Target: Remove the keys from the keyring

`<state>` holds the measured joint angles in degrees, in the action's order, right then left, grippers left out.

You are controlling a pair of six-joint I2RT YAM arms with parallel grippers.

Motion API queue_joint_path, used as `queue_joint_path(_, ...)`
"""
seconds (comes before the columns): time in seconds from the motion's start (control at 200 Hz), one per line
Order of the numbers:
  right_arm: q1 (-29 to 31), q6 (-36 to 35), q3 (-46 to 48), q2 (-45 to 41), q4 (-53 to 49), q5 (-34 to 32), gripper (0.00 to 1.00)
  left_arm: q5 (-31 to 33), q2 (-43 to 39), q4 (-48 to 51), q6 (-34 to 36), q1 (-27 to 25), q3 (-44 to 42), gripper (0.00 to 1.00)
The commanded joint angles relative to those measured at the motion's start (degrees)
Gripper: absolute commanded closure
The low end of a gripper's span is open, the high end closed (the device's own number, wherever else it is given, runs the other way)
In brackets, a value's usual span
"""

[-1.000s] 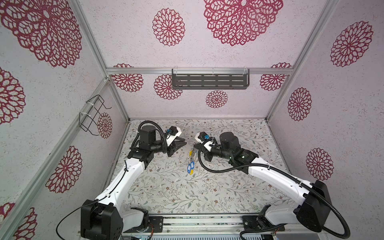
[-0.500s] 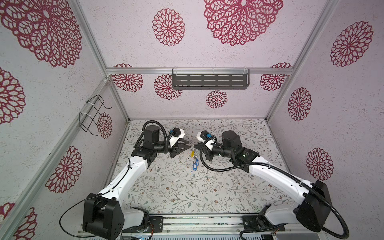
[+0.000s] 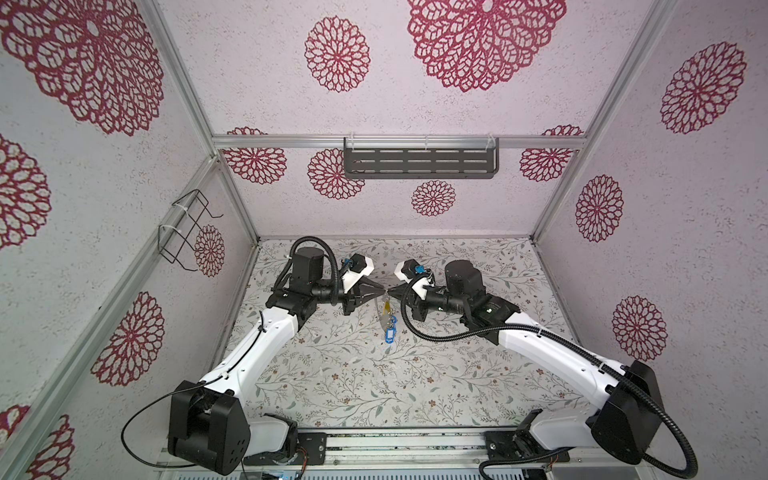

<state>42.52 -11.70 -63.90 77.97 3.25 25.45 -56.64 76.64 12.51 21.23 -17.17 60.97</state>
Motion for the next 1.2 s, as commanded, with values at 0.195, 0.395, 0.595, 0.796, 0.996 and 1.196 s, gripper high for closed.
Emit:
queue_joint_path(0.195,-0.3,1.5,-2.4,-2.6,5.1,1.3,1.00,-1.6,1.2,2.1,1.3,-0.6,1.7,0.89)
queue_joint_path(0.395,-0.3,1.6,-2.7,-2.6,4.8,1.5,1.00,-1.9,1.6,2.4,1.3,-0.8,1.6,0.89)
queue_joint_path(0.595,-0.3,1.6,-3.0,-2.2,4.6,1.7,1.00,-1.6,1.9,2.1,1.2,-1.0,2.0,0.81)
queue_joint_path(0.796,-0.3,1.6,-3.1,-2.2,4.5,2.0,1.00,-1.5,2.4,2.1,1.1,-1.1,2.4,0.83)
queue_joint_path(0.996,-0.3,1.7,-2.7,-2.2,4.3,2.0,1.00,-1.1,2.4,2.1,0.7,-1.1,2.6,0.87)
queue_joint_path(1.196,-0.2,1.8,-2.7,-2.1,4.3,2.4,1.00,-0.8,2.1,2.1,0.4,-1.1,2.8,0.86)
